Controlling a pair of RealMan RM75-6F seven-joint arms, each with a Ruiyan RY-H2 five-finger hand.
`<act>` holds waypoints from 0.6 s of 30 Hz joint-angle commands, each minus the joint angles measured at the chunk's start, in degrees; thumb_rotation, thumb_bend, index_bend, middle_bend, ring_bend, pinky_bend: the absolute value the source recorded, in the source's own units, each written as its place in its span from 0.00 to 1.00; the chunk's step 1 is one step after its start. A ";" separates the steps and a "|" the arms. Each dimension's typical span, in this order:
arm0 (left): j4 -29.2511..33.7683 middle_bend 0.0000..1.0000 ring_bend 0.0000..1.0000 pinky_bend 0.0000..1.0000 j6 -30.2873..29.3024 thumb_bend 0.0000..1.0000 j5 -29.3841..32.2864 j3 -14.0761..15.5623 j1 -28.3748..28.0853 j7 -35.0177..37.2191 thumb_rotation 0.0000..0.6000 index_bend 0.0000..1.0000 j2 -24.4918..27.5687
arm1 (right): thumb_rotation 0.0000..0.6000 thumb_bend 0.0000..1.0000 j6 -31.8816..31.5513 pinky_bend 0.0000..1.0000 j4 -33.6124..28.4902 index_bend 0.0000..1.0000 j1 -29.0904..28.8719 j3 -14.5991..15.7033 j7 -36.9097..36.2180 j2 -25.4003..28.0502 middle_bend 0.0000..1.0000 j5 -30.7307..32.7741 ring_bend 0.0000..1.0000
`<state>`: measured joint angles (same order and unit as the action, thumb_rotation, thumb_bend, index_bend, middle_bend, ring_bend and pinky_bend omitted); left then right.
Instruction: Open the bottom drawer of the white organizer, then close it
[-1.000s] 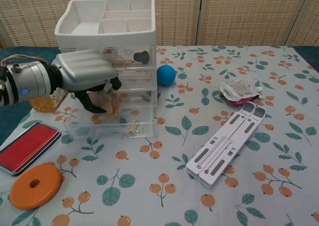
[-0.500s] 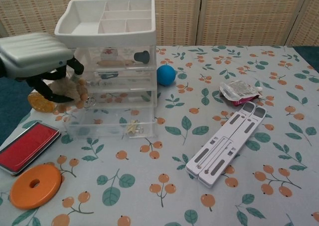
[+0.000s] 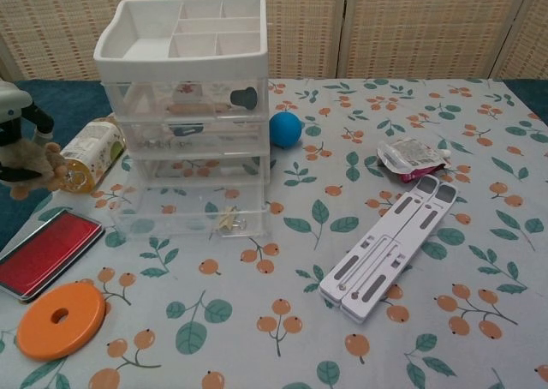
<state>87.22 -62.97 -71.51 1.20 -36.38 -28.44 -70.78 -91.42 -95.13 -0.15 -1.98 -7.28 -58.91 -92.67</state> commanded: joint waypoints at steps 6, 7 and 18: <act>-3.75 0.96 1.00 1.00 3.16 0.26 4.94 -1.66 0.36 -1.66 1.00 0.39 -3.08 | 1.00 0.43 -0.47 0.02 -0.20 0.00 0.46 0.16 0.14 0.38 0.11 0.23 0.00; -3.61 0.96 1.00 1.00 3.14 0.26 5.36 -1.81 0.51 -1.79 1.00 0.35 -3.14 | 1.00 0.43 -0.41 0.02 -0.19 0.00 0.46 0.16 0.10 0.42 0.11 0.30 0.00; 3.66 0.74 0.80 1.00 -4.79 0.26 10.39 -3.94 6.97 0.76 1.00 0.20 -0.79 | 1.00 0.42 3.02 0.02 0.74 0.00 -0.98 0.28 -2.51 1.16 0.11 1.48 0.00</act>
<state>89.21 -65.98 -62.24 -2.27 -30.98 -28.46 -72.46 -88.68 -94.50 -0.96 -1.76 -9.62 -57.87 -91.27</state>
